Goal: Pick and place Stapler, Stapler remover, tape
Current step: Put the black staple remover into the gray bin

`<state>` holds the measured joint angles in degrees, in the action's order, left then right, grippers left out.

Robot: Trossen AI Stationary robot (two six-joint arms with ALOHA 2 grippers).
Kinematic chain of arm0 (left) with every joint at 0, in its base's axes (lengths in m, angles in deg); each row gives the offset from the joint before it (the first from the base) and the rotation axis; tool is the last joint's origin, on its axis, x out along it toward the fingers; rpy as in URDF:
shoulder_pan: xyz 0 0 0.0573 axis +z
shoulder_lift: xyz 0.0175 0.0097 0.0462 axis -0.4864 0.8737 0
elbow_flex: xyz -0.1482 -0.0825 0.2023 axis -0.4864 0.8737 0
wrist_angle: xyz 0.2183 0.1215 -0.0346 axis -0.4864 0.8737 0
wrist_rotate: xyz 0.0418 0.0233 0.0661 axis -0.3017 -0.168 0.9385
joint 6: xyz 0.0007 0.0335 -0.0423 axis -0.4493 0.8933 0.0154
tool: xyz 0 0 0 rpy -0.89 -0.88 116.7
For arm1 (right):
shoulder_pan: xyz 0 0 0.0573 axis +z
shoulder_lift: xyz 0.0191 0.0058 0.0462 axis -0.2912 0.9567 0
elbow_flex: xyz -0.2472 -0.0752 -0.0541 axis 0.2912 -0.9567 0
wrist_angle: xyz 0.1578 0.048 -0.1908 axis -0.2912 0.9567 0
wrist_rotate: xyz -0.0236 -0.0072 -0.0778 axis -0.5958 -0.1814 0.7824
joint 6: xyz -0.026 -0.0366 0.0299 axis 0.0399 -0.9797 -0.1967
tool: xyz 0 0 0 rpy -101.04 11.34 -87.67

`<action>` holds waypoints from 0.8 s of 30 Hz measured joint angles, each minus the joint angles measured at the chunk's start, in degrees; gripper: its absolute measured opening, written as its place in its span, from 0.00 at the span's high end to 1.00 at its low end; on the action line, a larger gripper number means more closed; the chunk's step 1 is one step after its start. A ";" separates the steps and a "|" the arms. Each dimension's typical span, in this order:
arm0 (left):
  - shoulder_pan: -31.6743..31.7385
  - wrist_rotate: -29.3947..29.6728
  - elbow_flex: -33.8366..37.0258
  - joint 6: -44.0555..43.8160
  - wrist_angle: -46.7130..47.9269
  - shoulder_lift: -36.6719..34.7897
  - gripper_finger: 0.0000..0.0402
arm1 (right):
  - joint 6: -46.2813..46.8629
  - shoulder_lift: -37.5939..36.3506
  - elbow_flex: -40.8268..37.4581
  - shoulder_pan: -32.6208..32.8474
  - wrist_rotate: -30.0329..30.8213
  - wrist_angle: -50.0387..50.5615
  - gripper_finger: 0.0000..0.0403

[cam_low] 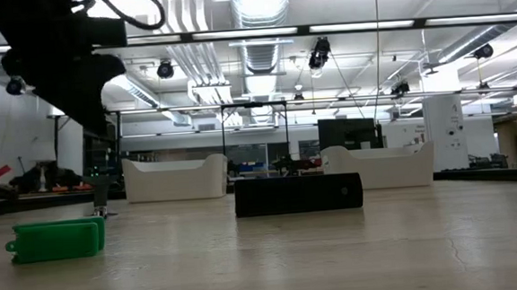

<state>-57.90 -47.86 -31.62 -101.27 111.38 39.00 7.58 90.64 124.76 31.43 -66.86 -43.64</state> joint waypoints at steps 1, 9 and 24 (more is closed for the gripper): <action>0.26 -0.05 0.71 -0.90 -0.84 -1.53 0.78 | -0.12 0.00 0.00 0.00 -0.02 -0.02 0.67; 1.49 -2.92 9.74 -1.47 -17.90 -13.82 0.65 | -1.21 0.00 0.00 0.00 0.42 -0.35 0.70; 1.53 -10.05 32.04 -0.89 -48.79 -24.05 0.45 | -2.15 0.00 0.00 0.00 0.42 -0.96 0.75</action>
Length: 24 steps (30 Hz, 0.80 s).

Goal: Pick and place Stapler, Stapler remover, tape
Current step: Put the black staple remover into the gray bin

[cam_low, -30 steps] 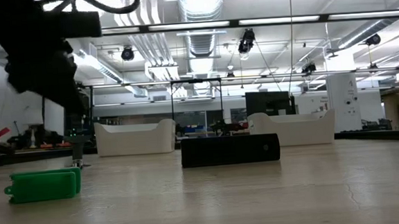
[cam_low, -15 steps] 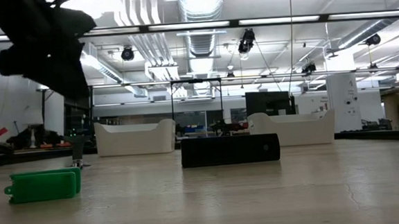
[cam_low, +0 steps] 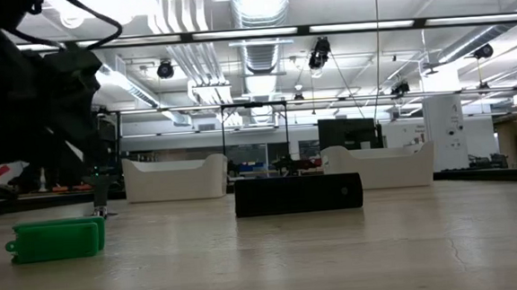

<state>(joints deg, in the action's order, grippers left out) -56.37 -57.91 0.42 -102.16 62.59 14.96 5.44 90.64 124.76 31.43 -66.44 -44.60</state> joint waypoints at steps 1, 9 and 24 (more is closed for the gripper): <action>0.00 -0.02 0.60 -0.01 -1.04 0.01 0.45 | 0.00 0.00 0.00 0.00 0.00 -0.04 0.76; -0.04 -0.10 3.01 -0.09 -5.76 0.41 0.50 | 0.00 0.00 0.00 0.00 0.38 -0.09 0.79; -0.04 -0.01 2.90 -1.31 -6.08 3.54 0.80 | -0.61 0.00 0.00 0.00 1.05 -0.11 0.82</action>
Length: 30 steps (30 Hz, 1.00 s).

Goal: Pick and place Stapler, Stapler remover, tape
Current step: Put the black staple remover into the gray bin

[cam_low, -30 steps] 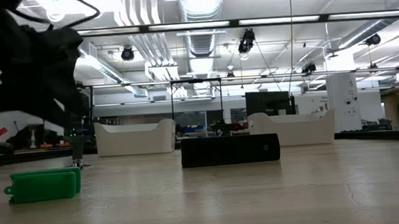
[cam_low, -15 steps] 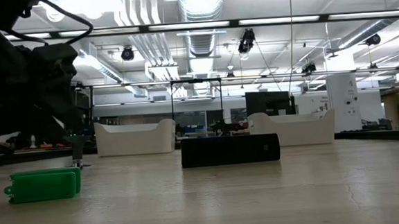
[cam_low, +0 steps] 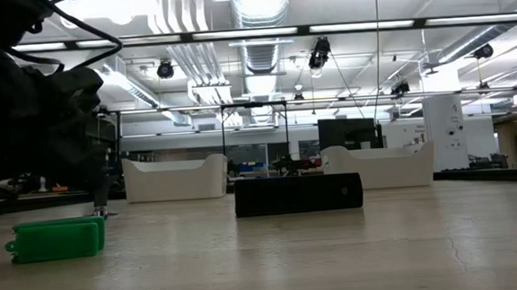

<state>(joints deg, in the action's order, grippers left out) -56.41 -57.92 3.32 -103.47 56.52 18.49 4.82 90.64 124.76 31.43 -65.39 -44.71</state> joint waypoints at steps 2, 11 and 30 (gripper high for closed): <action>0.02 0.36 -0.02 -0.02 -0.16 0.17 0.86 | 0.00 0.00 0.00 0.02 0.00 0.00 0.82; 0.00 4.16 -0.02 2.63 -4.27 -0.09 0.97 | 0.00 0.00 0.00 0.00 -0.04 -0.02 0.81; 0.00 14.95 -5.77 39.94 -31.41 0.41 0.98 | -13.62 -0.12 5.88 -0.53 14.81 -1.72 0.86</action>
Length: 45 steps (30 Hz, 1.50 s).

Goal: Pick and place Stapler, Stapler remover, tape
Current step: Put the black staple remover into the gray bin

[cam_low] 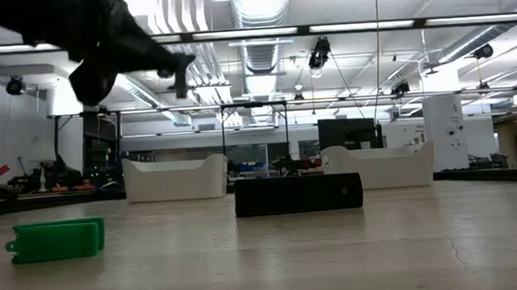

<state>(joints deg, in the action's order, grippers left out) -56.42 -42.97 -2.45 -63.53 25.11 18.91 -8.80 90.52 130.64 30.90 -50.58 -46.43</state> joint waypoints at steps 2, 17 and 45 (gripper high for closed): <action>0.00 1.55 -1.62 4.81 -0.12 0.73 0.99 | -2.56 0.33 -0.20 -0.90 2.42 -2.39 0.85; 0.00 8.83 -17.93 33.88 -0.73 17.96 0.98 | -22.62 1.91 -1.77 -8.25 24.18 -23.69 0.57; -2.54 7.80 -37.92 51.22 -3.01 34.04 0.98 | -26.71 3.99 -2.12 -12.98 24.03 -30.49 0.61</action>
<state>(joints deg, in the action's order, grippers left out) -58.95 -35.17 -40.37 -12.32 22.11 52.94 -35.50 94.51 128.52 17.92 -26.55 -76.92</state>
